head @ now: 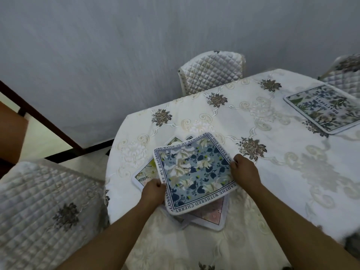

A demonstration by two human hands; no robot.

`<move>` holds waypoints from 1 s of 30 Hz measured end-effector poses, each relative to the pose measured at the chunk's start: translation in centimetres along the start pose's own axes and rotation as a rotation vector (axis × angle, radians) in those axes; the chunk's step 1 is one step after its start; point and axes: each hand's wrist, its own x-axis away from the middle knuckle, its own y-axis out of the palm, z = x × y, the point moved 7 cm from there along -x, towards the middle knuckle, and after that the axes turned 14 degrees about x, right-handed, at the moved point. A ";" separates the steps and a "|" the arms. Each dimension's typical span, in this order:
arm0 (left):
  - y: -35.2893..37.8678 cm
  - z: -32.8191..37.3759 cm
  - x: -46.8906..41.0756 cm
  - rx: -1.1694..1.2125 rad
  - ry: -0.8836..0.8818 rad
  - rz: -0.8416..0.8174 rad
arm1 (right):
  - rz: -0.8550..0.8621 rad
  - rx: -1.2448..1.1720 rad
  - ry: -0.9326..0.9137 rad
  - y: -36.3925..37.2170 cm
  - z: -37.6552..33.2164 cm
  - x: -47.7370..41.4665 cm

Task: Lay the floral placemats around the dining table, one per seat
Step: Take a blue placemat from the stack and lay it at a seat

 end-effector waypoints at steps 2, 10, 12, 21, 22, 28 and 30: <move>-1.9 0.1 0.7 -0.060 0.053 0.009 | 0.008 0.007 -0.021 -0.7 -1.1 1.1; -11.6 -1.3 4.7 -0.096 0.202 0.081 | 0.064 -0.005 -0.118 -3.9 -9.4 7.7; -15.1 -2.3 5.9 -0.075 0.215 0.101 | 0.079 -0.007 -0.143 -4.5 -12.6 9.8; -36.1 -9.0 10.9 0.037 0.342 0.165 | 0.163 0.037 -0.276 -3.5 -33.0 21.0; -38.7 -9.7 11.5 0.029 0.371 0.187 | 0.162 0.024 -0.282 -3.0 -35.4 22.1; -52.0 -13.9 12.5 0.039 0.383 0.329 | 0.157 -0.021 -0.342 0.2 -47.6 26.2; -54.8 -15.3 11.7 0.010 0.331 0.363 | 0.152 -0.023 -0.349 1.0 -50.6 26.1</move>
